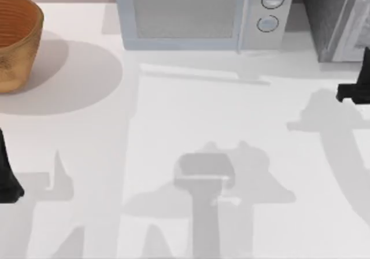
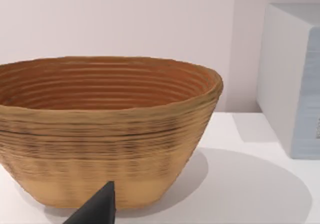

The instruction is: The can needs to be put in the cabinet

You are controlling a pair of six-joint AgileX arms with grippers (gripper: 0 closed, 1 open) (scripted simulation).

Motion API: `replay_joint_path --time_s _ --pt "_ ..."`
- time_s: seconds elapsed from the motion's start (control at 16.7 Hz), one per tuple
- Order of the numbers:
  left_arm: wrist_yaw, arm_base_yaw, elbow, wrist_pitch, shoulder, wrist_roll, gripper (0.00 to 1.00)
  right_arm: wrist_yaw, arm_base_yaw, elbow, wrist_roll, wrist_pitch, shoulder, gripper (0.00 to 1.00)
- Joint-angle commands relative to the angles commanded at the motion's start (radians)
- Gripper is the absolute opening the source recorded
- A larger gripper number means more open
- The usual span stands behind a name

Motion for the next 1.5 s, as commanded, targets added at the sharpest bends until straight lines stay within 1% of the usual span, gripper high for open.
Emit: replay_joint_path --time_s 0.36,1.02,1.32,1.5 --pt "0.000 0.000 0.000 0.000 0.000 0.000 1.00 -0.036 -0.089 -0.094 -0.012 -0.129 -0.279 0.00" --pt "0.000 0.000 0.000 0.000 0.000 0.000 1.00 -0.156 -0.193 -0.271 -0.057 -0.368 -0.749 0.00" --pt "0.000 0.000 0.000 0.000 0.000 0.000 1.00 -0.210 -0.248 -0.363 -0.069 -0.497 -1.052 0.00" --pt "0.000 0.000 0.000 0.000 0.000 0.000 1.00 -0.251 -0.277 -0.412 -0.073 -0.562 -1.164 0.00"
